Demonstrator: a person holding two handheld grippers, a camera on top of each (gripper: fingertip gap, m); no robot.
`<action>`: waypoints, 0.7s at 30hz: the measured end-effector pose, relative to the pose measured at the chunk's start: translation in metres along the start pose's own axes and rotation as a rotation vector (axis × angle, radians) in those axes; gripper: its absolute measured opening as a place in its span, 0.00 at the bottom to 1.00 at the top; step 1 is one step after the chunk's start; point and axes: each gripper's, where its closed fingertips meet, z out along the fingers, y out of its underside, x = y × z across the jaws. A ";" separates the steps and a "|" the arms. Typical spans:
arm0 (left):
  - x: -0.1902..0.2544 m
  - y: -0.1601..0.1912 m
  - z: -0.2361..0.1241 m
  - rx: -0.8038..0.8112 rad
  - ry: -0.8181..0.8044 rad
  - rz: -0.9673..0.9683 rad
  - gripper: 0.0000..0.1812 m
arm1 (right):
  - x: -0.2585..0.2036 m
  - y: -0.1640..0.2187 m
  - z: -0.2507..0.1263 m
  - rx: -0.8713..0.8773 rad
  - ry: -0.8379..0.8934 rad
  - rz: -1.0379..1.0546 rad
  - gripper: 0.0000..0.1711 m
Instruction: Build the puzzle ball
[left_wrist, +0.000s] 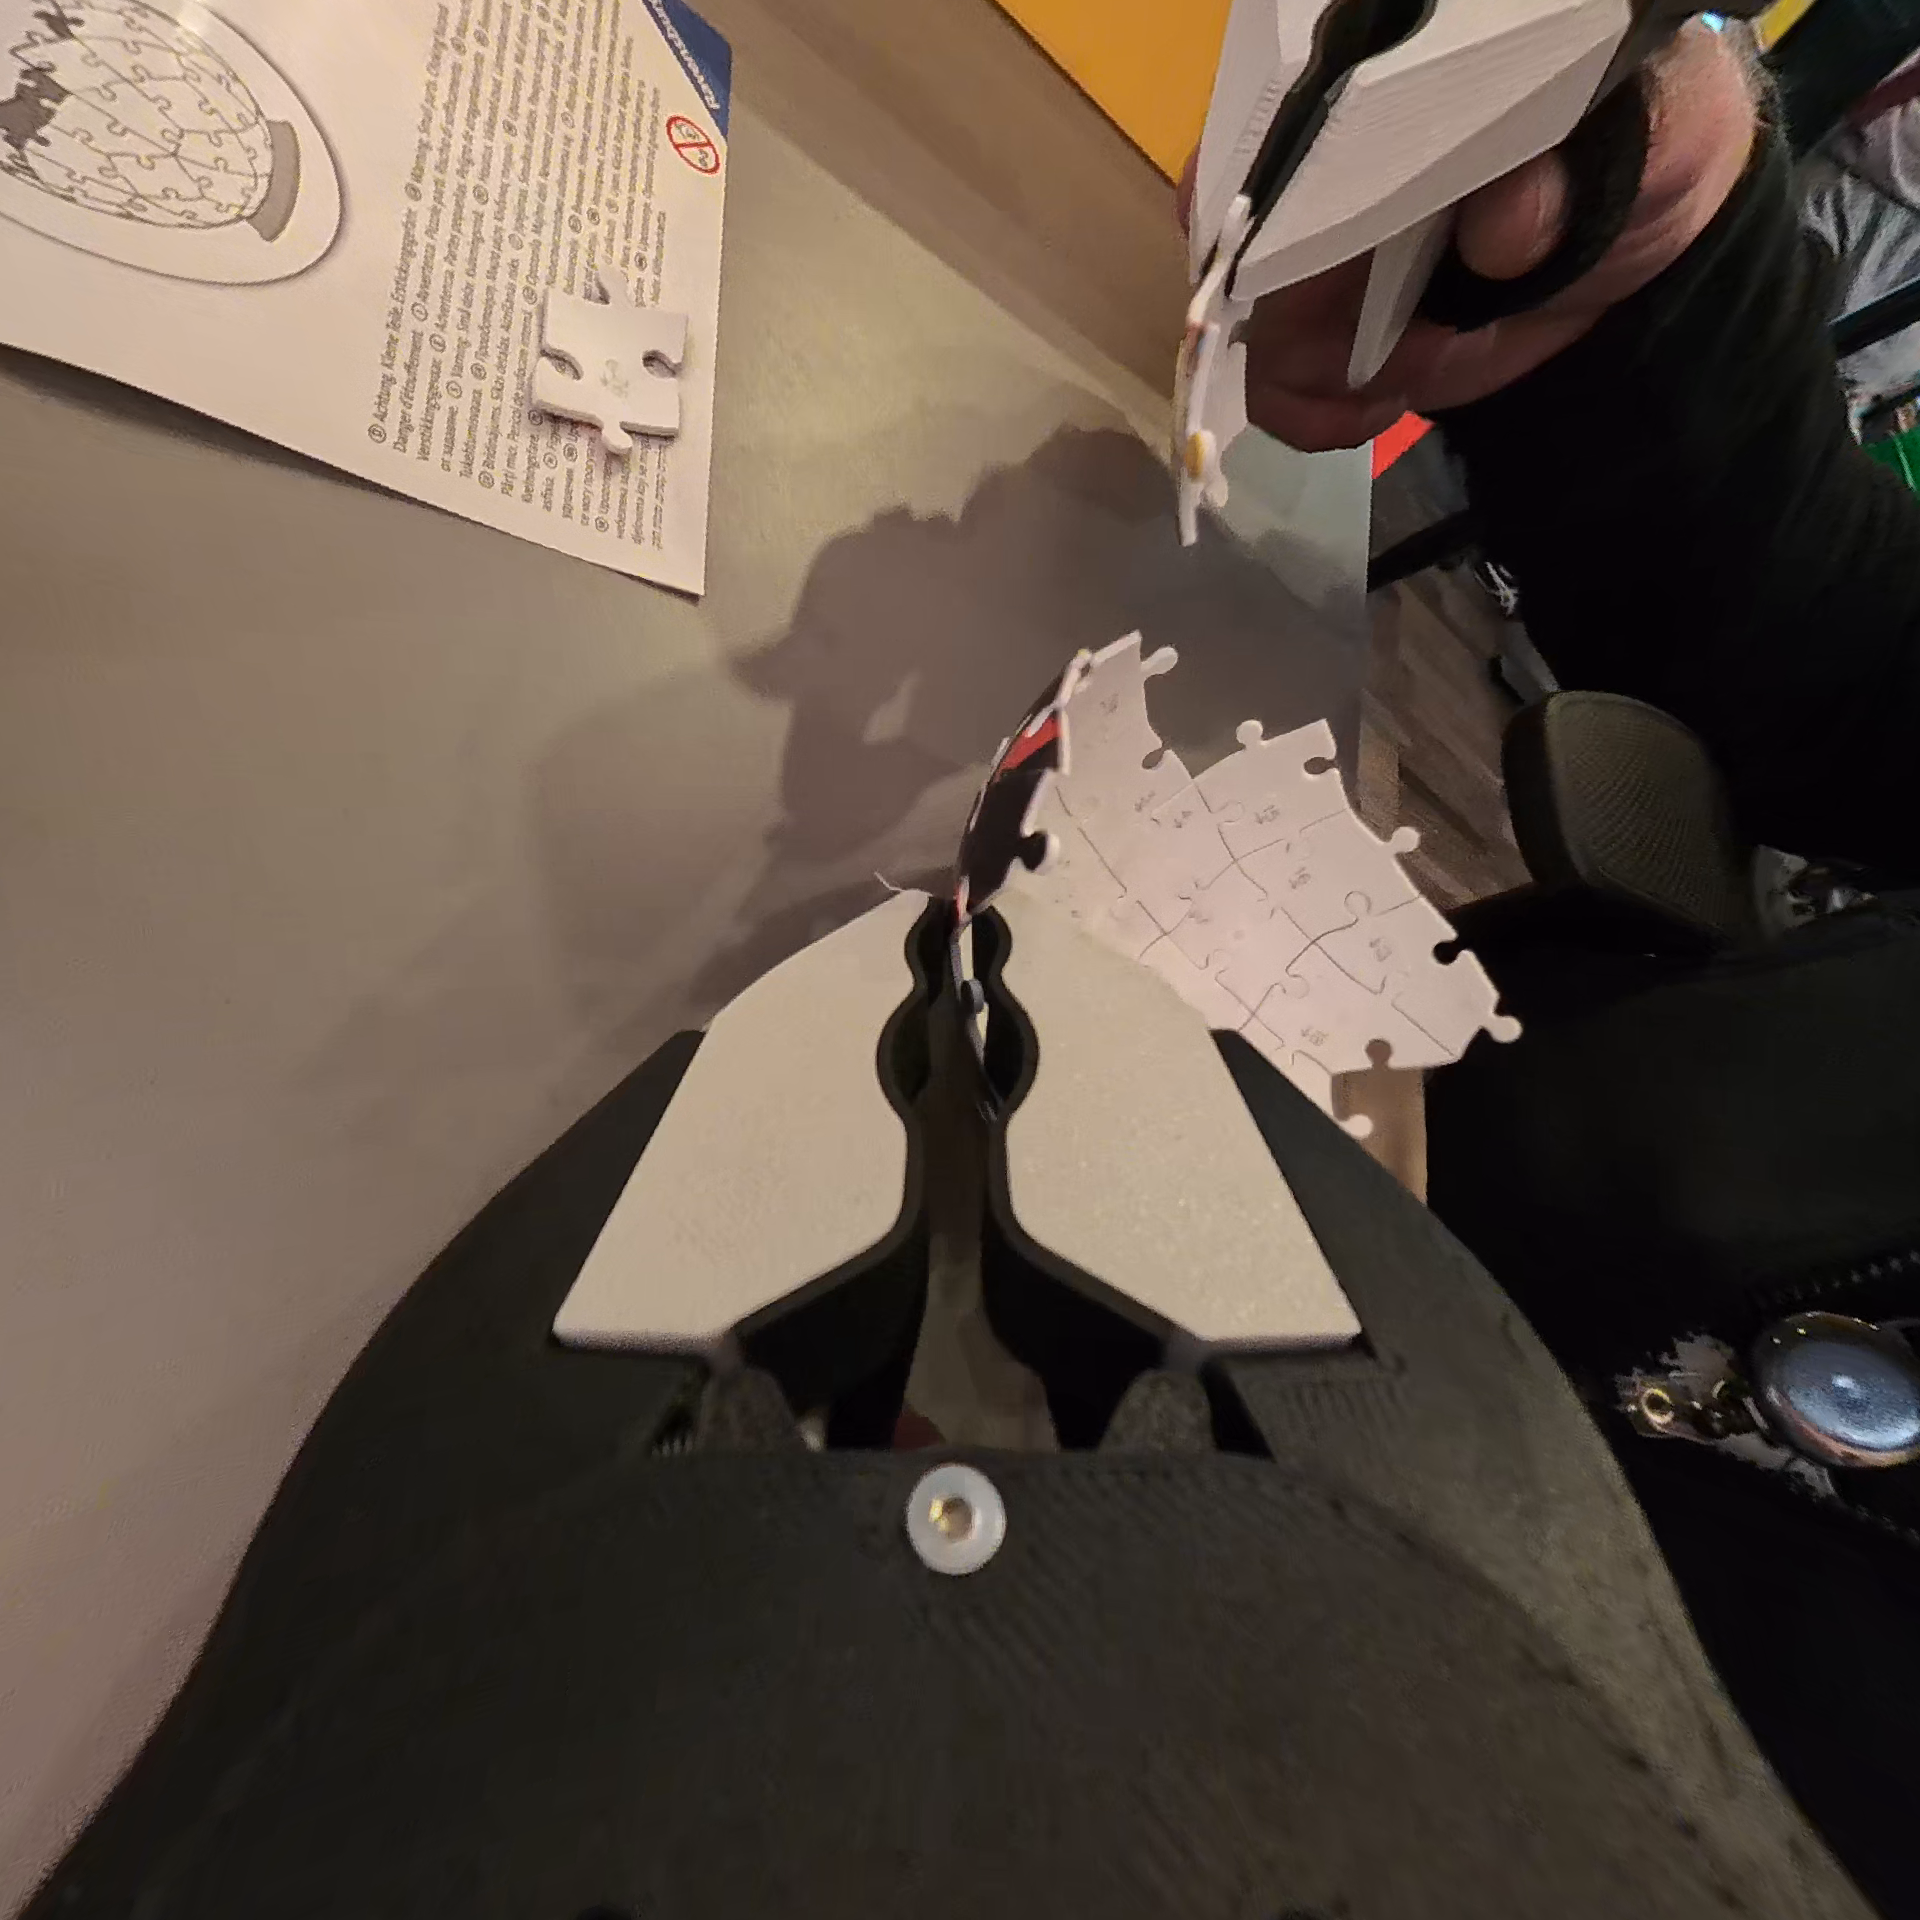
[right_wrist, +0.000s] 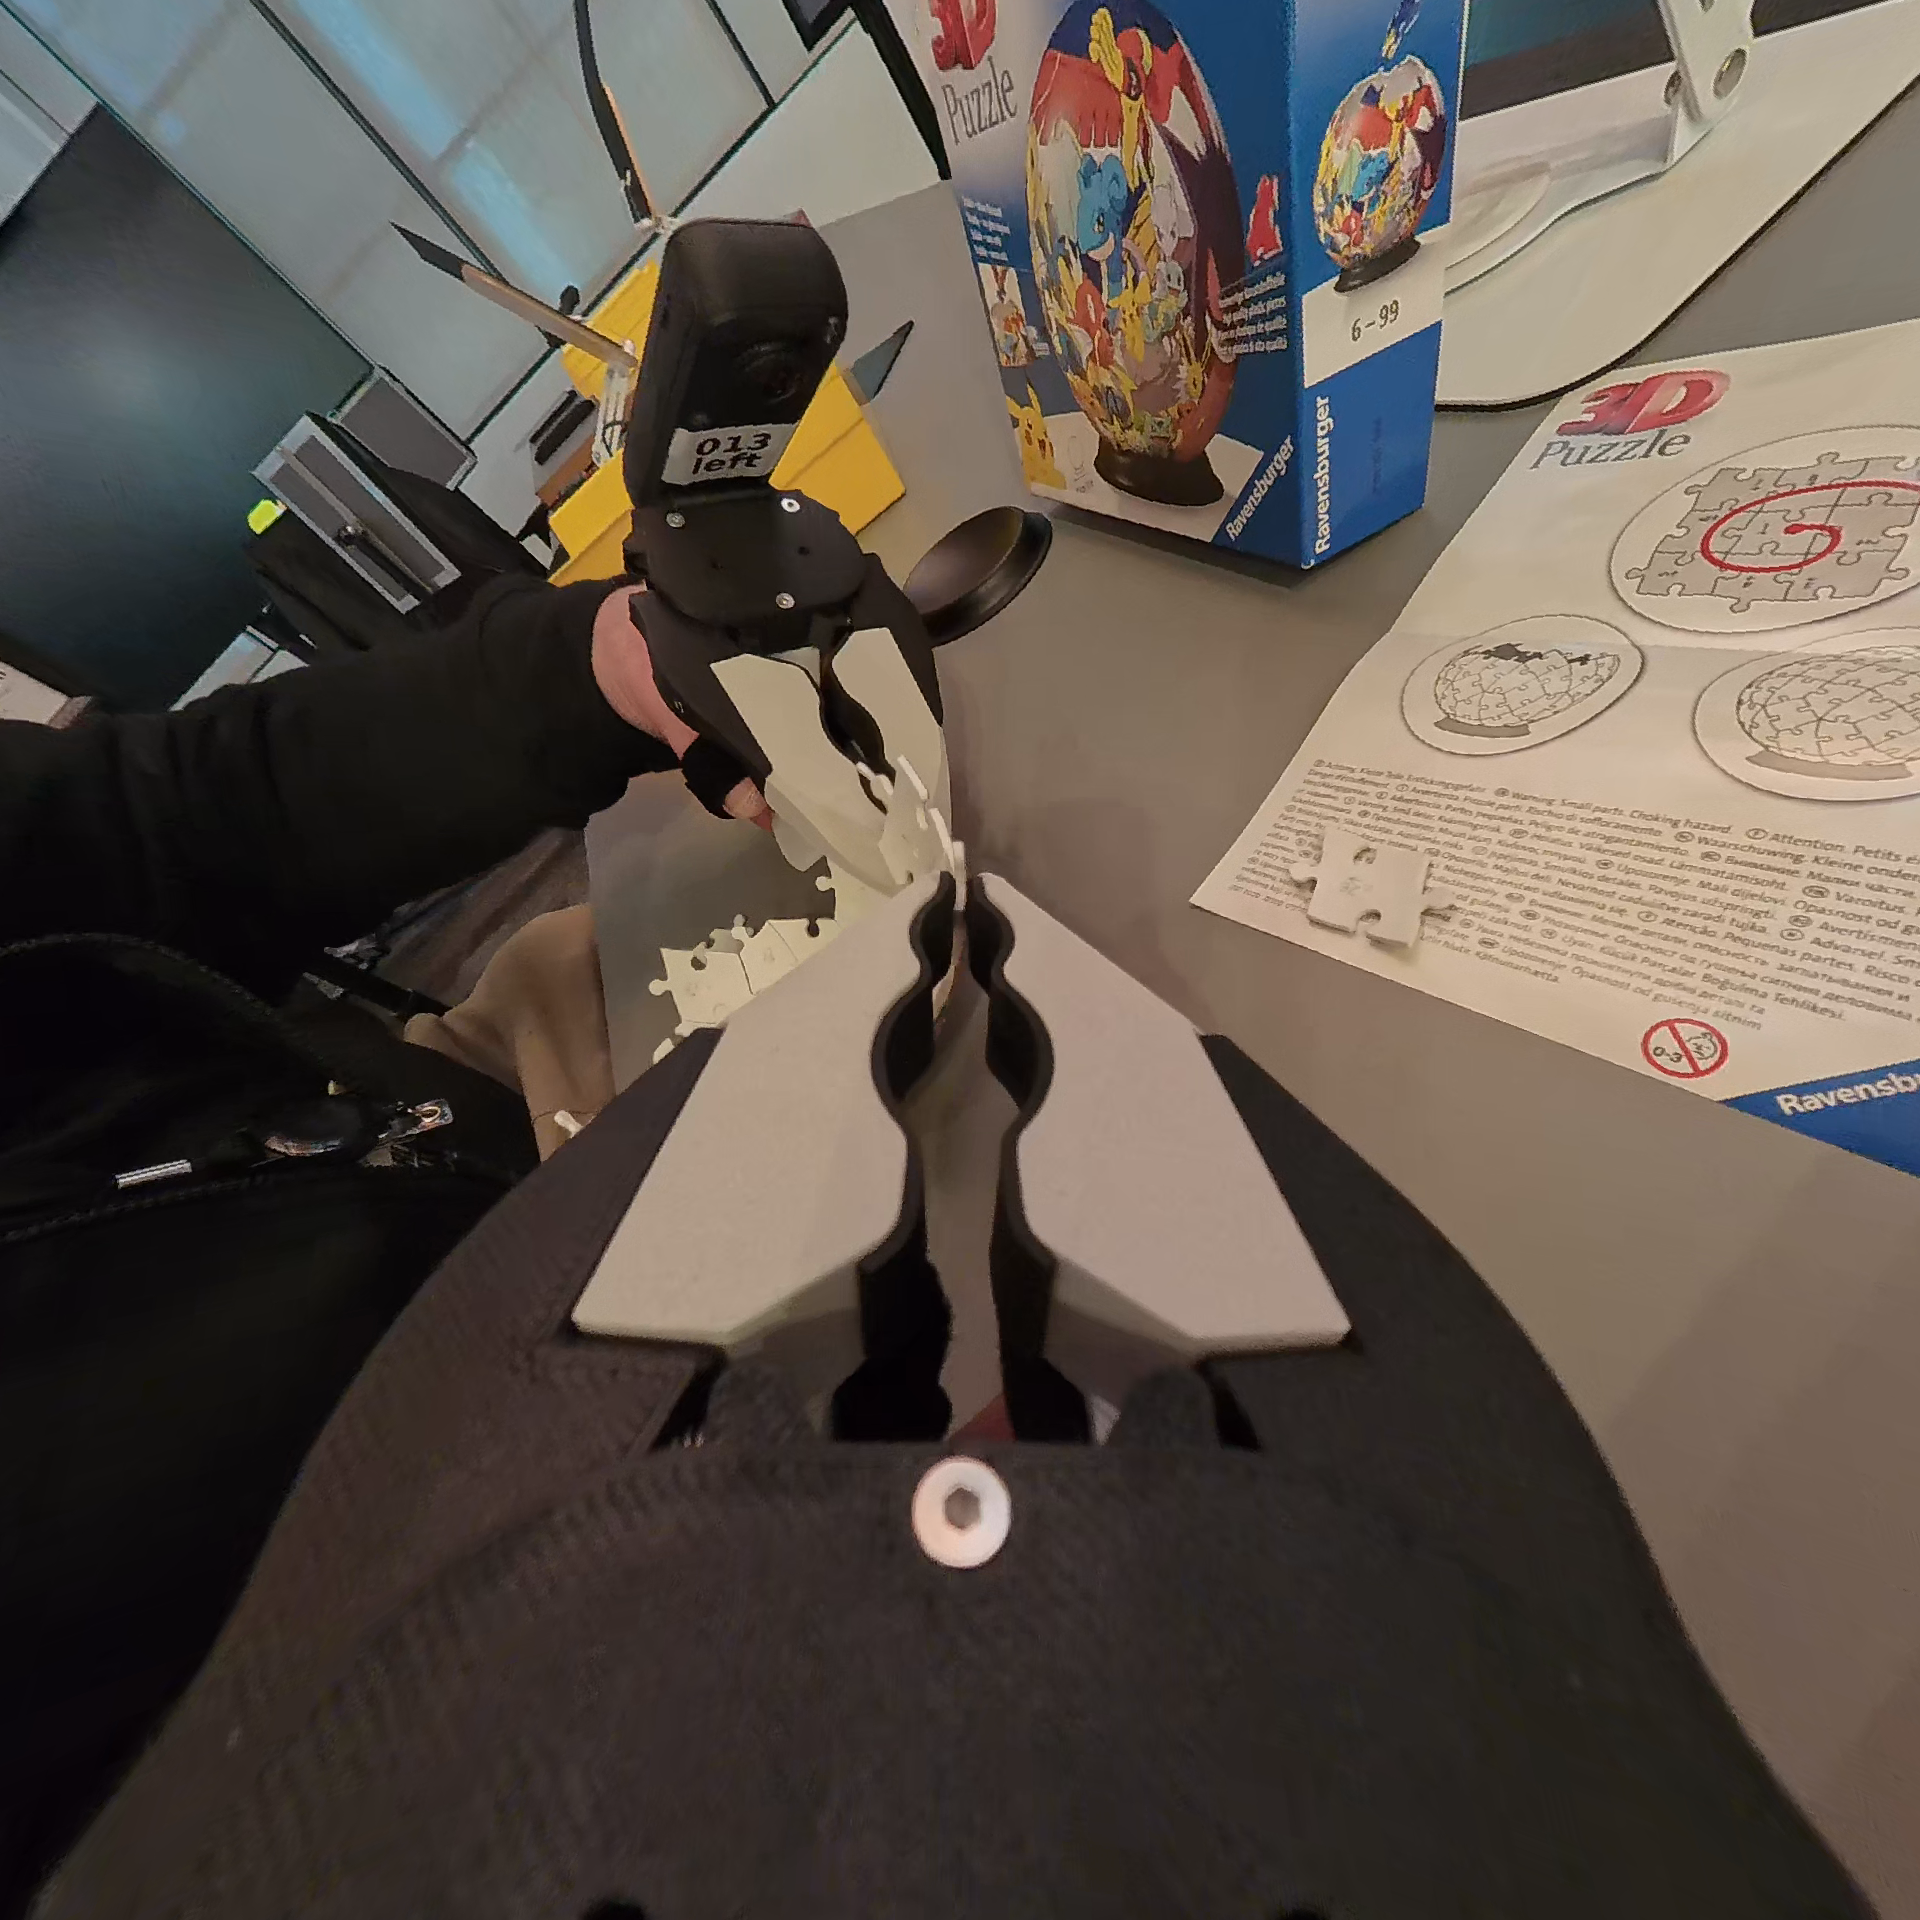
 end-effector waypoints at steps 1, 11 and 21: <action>0.000 -0.001 -0.001 0.010 -0.013 -0.004 0.02 | -0.001 0.000 0.000 -0.004 0.004 -0.003 0.00; 0.003 -0.004 -0.010 0.080 -0.066 -0.025 0.05 | -0.005 0.008 0.002 -0.014 0.022 0.004 0.00; 0.008 -0.001 -0.013 0.116 -0.126 -0.015 0.07 | -0.005 0.017 -0.001 -0.026 0.055 0.019 0.00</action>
